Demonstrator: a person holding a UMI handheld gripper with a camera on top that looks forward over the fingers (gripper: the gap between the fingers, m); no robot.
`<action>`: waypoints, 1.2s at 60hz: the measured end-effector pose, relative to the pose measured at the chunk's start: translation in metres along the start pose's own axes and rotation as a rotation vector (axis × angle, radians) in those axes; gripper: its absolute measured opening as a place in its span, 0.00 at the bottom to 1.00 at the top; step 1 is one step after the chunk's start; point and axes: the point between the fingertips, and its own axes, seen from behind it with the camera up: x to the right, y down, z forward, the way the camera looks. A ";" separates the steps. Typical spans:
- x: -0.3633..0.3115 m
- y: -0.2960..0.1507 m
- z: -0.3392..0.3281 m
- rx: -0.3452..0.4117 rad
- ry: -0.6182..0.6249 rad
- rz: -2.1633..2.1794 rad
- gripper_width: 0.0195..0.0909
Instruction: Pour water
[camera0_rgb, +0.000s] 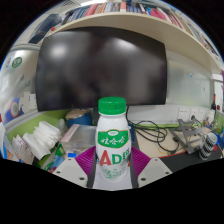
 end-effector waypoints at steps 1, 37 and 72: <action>-0.001 0.000 0.001 0.010 -0.003 0.003 0.44; 0.103 -0.051 -0.026 0.070 0.009 0.197 0.28; 0.278 -0.060 -0.045 0.008 -0.148 1.457 0.28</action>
